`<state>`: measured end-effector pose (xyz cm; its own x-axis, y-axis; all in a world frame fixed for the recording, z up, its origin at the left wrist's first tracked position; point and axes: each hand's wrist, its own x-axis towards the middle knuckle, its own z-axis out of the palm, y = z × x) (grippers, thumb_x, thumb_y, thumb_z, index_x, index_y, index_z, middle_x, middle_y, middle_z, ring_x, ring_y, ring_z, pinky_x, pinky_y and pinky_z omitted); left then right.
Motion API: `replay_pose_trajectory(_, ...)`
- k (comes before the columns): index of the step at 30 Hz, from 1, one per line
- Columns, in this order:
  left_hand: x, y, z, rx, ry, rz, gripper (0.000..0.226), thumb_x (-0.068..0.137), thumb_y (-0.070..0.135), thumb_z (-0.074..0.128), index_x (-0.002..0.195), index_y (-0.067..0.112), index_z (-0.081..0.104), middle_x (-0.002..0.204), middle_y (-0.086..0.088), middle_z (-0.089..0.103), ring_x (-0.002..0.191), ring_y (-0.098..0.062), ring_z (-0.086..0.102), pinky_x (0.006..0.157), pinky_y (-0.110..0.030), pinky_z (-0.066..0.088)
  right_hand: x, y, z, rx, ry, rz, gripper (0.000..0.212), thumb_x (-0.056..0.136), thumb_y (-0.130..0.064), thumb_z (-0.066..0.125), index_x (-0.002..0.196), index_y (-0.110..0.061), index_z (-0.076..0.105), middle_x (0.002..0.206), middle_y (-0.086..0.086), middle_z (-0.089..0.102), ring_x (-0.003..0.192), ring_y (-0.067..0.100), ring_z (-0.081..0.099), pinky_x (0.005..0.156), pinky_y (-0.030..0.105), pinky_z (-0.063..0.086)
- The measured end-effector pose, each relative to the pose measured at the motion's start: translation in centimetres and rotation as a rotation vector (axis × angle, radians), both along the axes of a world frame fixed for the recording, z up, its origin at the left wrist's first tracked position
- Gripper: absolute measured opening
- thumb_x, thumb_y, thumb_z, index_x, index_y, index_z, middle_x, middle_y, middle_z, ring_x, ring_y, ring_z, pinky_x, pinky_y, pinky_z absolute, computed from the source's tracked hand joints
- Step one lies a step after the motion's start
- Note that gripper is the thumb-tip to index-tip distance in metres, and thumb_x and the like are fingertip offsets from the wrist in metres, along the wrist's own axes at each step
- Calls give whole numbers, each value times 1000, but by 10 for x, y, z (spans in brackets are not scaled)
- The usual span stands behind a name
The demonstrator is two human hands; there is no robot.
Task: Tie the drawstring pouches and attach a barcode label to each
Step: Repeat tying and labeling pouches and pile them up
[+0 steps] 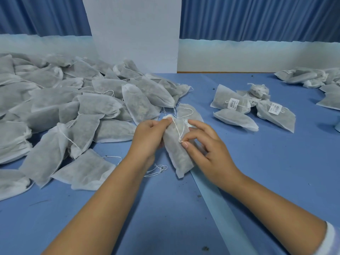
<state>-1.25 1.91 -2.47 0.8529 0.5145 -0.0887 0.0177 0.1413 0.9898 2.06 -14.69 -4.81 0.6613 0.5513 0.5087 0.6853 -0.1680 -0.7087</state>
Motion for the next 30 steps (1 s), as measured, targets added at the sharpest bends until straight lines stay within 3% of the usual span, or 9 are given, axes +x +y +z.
replay_pose_trajectory(3, 0, 0, 2, -179, 2, -44, 20, 93, 21, 66, 93, 2, 66, 88, -11, 69, 78, -18, 66, 73, -28, 55, 2, -3, 1, -19, 31, -14, 8, 95, -18, 62, 96, -22, 68, 125, -24, 51, 135, -8, 35, 95, 27, 44)
replay_pose_trajectory(6, -4, -2, 7, -271, 6, -121, 22, 93, 29, 66, 94, 8, 72, 81, -3, 76, 71, -12, 72, 62, -23, 58, 4, -4, 1, 1, 3, -44, 8, 94, -19, 63, 97, -20, 70, 122, -16, 58, 131, -7, 41, 94, 29, 46)
replay_pose_trajectory(10, -8, -3, 10, -16, 133, -272, 36, 82, 47, 73, 97, 15, 76, 86, -3, 78, 75, -17, 75, 64, -28, 59, 8, -5, 2, 42, -20, -99, 8, 93, -19, 64, 97, -18, 70, 128, -5, 57, 126, -6, 45, 92, 29, 48)
replay_pose_trajectory(14, -5, -7, 2, 101, 157, -221, 31, 80, 37, 78, 89, 8, 74, 82, -7, 75, 72, -16, 73, 64, -27, 59, 11, -6, 1, -50, -75, 12, 10, 91, -11, 66, 96, -17, 71, 123, -12, 54, 126, -5, 45, 93, 11, 38)
replay_pose_trajectory(17, -1, 0, -3, 98, 163, -158, 20, 84, 32, 75, 84, 13, 72, 81, -5, 75, 69, -14, 72, 62, -26, 58, 18, -8, 1, -55, -52, 4, 13, 94, -11, 61, 102, -18, 69, 124, -6, 59, 120, 2, 52, 96, 17, 42)
replay_pose_trajectory(22, 2, 13, -1, -225, 141, -163, 19, 91, 31, 62, 98, 14, 68, 84, -3, 75, 71, -16, 72, 60, -27, 59, 34, -15, -2, -446, -142, -36, 24, 98, -13, 51, 117, -17, 65, 112, -9, 62, 112, 14, 51, 93, 9, 33)
replay_pose_trajectory(24, 1, 17, 0, -389, 126, -179, 22, 94, 30, 56, 105, 15, 66, 87, -3, 75, 69, -16, 73, 54, -26, 57, 35, -15, -5, -573, -130, -21, 31, 100, -19, 49, 129, -20, 59, 119, -5, 63, 116, 16, 49, 97, 18, 35)
replay_pose_trajectory(27, 1, 19, 1, -537, 146, -206, 38, 96, 33, 50, 125, 12, 62, 111, -10, 69, 83, -23, 68, 61, -28, 54, 32, -13, -5, -651, -155, -2, 36, 98, -24, 54, 134, -21, 55, 113, 0, 61, 109, 19, 49, 96, 27, 36)
replay_pose_trajectory(30, 1, 22, 0, -522, 169, -216, 33, 95, 35, 55, 117, 12, 64, 94, -9, 71, 76, -24, 66, 67, -33, 52, 29, -13, -4, -627, -142, 0, 39, 95, -25, 59, 134, -19, 56, 108, 2, 60, 104, 20, 50, 95, 27, 37)
